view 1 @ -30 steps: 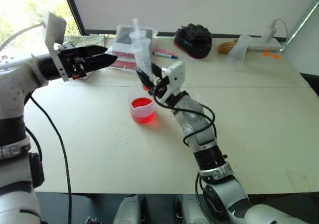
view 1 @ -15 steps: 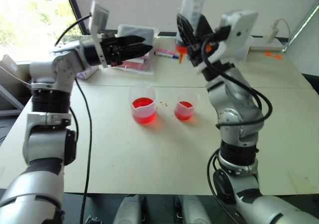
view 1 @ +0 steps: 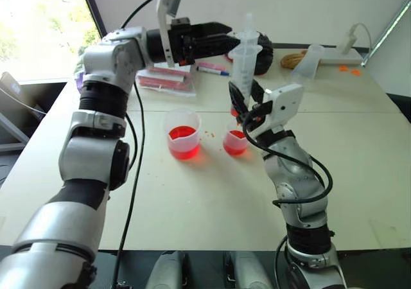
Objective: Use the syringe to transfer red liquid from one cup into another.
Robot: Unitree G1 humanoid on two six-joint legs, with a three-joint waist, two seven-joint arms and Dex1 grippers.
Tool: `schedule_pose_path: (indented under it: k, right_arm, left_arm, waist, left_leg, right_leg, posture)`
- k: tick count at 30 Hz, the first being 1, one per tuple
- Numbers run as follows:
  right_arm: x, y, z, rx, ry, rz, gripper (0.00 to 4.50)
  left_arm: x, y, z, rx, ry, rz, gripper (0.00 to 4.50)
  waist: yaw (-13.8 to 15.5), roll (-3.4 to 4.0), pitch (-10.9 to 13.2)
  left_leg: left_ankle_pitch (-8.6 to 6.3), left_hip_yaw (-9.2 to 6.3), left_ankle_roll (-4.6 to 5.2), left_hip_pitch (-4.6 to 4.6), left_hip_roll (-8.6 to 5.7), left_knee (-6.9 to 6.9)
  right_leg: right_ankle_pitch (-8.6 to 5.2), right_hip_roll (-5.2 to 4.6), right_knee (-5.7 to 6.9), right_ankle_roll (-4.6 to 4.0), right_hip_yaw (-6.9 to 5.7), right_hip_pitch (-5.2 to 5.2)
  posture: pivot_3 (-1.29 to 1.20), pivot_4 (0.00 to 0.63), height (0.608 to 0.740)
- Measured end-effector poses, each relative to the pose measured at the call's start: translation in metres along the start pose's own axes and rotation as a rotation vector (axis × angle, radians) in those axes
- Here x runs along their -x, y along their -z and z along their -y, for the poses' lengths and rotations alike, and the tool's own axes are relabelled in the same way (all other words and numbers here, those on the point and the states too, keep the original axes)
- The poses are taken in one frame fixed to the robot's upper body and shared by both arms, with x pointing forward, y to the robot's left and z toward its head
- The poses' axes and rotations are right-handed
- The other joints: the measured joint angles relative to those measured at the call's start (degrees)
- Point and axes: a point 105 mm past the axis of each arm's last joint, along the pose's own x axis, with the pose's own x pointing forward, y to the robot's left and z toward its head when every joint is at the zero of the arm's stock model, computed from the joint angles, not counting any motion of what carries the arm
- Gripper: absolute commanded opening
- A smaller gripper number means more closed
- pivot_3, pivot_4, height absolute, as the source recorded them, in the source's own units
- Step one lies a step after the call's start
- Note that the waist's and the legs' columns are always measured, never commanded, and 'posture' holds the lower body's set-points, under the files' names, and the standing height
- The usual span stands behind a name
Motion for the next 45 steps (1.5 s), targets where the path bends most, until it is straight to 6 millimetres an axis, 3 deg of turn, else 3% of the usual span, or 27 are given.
schedule_pose_path:
  k: [10, 14, 18, 38, 45]
  right_arm:
    - [0.000, 0.000, 0.004, 0.009, 0.033, 0.052, 1.36]
    - [0.003, 0.028, 0.005, -0.009, 0.033, -0.047, 1.36]
    - [0.004, 0.031, 0.006, -0.009, 0.034, -0.055, 1.36]
    - [0.004, 0.030, 0.008, -0.004, 0.031, -0.053, 1.36]
    - [0.004, 0.030, 0.008, -0.003, 0.031, -0.053, 1.36]
  left_arm:
    - [-0.009, -0.005, 0.010, 0.061, 0.063, -0.019, 3.14]
    - [-0.009, -0.017, 0.021, 0.016, 0.108, -0.017, 3.14]
    - [-0.001, -0.021, 0.026, 0.001, 0.123, -0.030, 3.14]
    - [0.001, -0.001, 0.022, 0.065, 0.066, -0.057, 3.14]
    - [-0.010, 0.005, 0.026, 0.080, 0.098, -0.057, 3.14]
  waist:
    - [-0.1, -0.01, 0.0]
    - [-0.1, -0.01, 0.0]
    - [-0.1, -0.01, 0.0]
    - [0.0, -0.01, 0.0]
    - [0.1, -0.01, 0.0]
  left_leg:
    - [0.00, -0.02, 0.00, 0.02, 0.01, 0.00]
    - [0.00, -0.02, -0.01, 0.01, 0.01, 0.00]
    - [0.00, -0.02, -0.01, 0.02, 0.01, 0.00]
    - [0.01, -0.03, -0.02, 0.02, 0.01, 0.02]
    - [0.01, -0.02, -0.02, 0.02, 0.00, 0.03]
  right_leg:
    - [0.00, 0.00, 0.01, 0.00, 0.01, 0.00]
    - [0.00, -0.01, 0.02, 0.00, 0.05, 0.00]
    - [0.00, -0.01, 0.03, 0.00, 0.08, 0.00]
    - [0.00, -0.02, 0.06, 0.00, 0.08, 0.02]
    - [0.00, -0.02, 0.06, 0.00, 0.08, 0.03]
  posture:
    - [0.00, 0.150, 0.740]
    - [0.00, 0.150, 0.740]
    - [0.00, 0.150, 0.740]
    - [0.00, 0.150, 0.740]
    - [0.00, 0.150, 0.740]
